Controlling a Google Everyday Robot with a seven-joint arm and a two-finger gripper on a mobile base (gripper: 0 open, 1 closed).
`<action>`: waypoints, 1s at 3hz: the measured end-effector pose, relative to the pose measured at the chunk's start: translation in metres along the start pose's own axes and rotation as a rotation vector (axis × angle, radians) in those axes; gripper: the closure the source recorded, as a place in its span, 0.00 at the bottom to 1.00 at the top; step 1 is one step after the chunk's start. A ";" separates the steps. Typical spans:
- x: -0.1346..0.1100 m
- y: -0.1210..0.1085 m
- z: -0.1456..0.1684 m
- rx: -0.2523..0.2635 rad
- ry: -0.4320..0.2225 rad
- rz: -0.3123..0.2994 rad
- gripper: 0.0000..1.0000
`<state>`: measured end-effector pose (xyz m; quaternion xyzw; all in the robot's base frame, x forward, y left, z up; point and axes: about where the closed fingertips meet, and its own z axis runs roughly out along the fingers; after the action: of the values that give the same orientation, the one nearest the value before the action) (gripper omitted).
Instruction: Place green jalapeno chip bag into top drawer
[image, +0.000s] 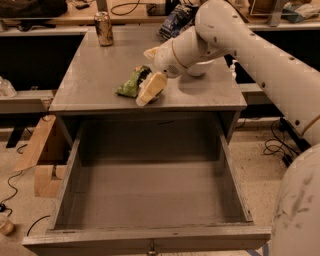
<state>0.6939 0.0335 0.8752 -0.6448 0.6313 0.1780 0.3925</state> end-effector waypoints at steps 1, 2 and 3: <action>0.002 -0.002 0.019 -0.016 -0.008 -0.002 0.15; 0.002 -0.002 0.030 -0.025 -0.019 -0.001 0.38; 0.001 -0.001 0.037 -0.033 -0.033 0.002 0.62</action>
Offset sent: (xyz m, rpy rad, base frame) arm 0.0149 0.0239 -0.0234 0.0260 0.0140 0.0261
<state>0.7050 0.0594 0.8512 -0.6474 0.6225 0.1994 0.3918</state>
